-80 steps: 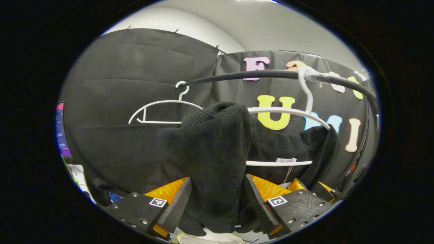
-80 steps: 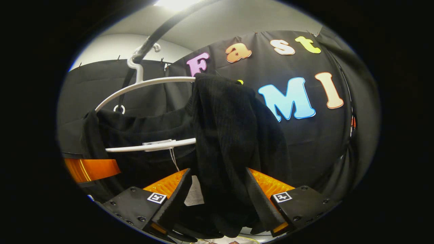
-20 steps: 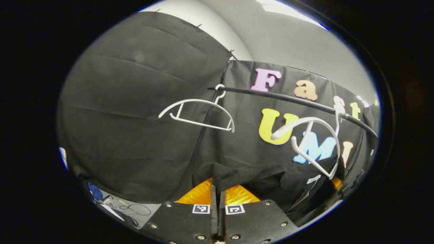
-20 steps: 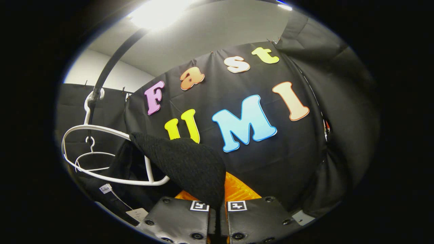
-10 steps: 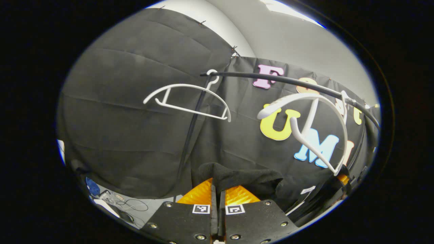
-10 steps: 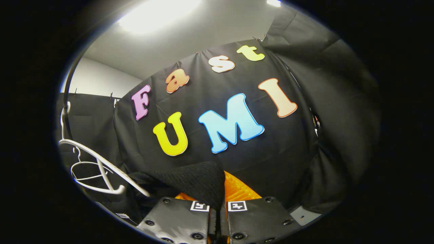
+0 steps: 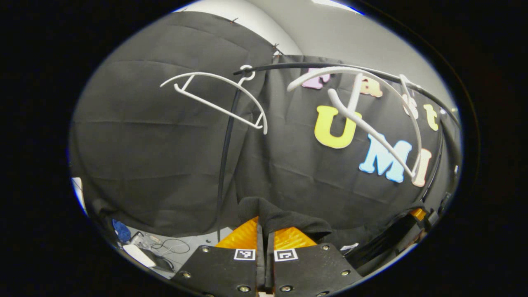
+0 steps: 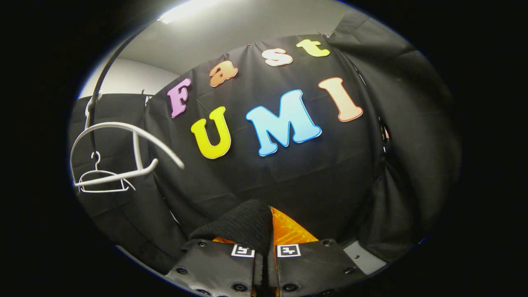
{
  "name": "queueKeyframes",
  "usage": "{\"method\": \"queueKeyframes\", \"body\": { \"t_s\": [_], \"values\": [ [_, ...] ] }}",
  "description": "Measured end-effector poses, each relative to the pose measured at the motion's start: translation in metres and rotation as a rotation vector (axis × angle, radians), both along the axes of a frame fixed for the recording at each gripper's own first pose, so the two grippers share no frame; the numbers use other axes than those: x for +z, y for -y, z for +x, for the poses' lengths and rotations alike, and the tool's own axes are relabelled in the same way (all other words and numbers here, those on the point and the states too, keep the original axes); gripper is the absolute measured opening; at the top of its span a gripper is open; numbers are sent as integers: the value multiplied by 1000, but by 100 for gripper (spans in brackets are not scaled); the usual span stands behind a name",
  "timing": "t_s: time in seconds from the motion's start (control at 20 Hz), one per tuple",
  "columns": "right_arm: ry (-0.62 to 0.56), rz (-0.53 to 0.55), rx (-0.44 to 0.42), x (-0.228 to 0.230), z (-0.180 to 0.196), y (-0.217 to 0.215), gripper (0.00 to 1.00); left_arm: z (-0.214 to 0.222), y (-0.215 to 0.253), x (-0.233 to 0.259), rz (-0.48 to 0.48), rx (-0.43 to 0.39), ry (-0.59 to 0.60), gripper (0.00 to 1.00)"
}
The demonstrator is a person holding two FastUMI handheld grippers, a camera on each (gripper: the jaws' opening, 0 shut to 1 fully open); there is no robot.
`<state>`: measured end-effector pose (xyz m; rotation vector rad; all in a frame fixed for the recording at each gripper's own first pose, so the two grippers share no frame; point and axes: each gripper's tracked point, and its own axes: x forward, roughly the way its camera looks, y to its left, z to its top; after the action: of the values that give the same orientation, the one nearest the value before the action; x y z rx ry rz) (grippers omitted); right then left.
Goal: Grasp the clothes on the hanger with both hands and then place them into the laundry hamper below.
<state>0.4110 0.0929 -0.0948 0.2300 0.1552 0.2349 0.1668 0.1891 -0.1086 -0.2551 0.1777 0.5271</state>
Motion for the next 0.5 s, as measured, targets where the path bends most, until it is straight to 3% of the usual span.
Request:
{"method": "queueKeyframes", "body": {
  "t_s": [0.25,0.5],
  "values": [
    [-86,-70,9,-34,-60,12,10,-37,16,-28,11,-87,-96,3],
    [-171,-164,-14,-64,-134,22,10,-63,40,-60,55,-257,-209,3]
  ]
}}
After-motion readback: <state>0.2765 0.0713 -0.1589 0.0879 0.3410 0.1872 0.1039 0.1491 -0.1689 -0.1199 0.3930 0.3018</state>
